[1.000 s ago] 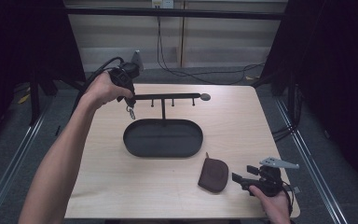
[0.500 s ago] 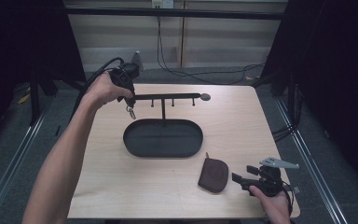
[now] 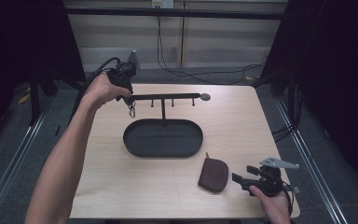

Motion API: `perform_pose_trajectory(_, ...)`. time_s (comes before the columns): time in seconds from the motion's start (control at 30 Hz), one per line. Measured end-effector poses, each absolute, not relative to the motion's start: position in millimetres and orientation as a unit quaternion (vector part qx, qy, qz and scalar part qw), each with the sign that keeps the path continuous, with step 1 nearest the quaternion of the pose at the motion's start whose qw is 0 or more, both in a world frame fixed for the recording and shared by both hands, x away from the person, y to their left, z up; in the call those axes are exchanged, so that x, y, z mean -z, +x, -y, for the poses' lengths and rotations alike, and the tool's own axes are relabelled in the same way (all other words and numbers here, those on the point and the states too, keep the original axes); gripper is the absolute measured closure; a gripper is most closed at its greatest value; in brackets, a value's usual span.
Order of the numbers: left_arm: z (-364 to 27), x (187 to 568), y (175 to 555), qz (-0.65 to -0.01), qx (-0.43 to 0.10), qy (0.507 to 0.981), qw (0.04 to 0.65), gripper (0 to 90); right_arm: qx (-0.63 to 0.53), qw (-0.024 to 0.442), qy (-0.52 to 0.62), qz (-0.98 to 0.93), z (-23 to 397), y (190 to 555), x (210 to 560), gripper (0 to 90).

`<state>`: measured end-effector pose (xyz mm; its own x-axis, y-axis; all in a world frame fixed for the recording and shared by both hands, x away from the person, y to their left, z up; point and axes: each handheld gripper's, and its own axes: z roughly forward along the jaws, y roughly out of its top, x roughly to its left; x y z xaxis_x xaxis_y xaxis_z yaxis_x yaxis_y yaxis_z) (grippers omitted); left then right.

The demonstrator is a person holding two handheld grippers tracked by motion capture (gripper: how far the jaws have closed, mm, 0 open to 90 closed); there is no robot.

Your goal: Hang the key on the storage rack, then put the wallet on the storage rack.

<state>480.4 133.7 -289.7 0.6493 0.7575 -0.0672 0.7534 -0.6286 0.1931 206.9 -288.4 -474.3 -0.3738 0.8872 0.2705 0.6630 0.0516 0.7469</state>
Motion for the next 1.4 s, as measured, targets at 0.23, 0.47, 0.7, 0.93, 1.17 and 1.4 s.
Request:
perform_pose_trajectory(0.23,-138,289,477,-0.424,-0.015,0.9,0.103,83.4,-0.42,0.131,0.542,-0.716,287,207,474,21.9)
perform_pose_trajectory(0.47,-149,285,476,-0.427,-0.02,0.896,0.116,73.2,-0.422,0.126,0.545,-0.713,287,210,475,21.9)
perform_pose_trajectory(0.7,-154,282,465,-0.422,-0.019,0.895,0.143,58.0,-0.42,0.128,0.541,-0.717,286,209,475,21.8)
perform_pose_trajectory(0.93,-170,283,451,-0.418,-0.011,0.888,0.19,52.6,-0.42,0.128,0.542,-0.716,286,209,475,21.8)
perform_pose_trajectory(1.17,-183,293,431,-0.414,-0.018,0.885,0.212,48.7,-0.42,0.128,0.541,-0.717,286,209,475,21.8)
perform_pose_trajectory(1.4,-208,296,401,-0.409,-0.033,0.88,0.24,42.7,-0.421,0.126,0.542,-0.716,286,209,475,21.7)
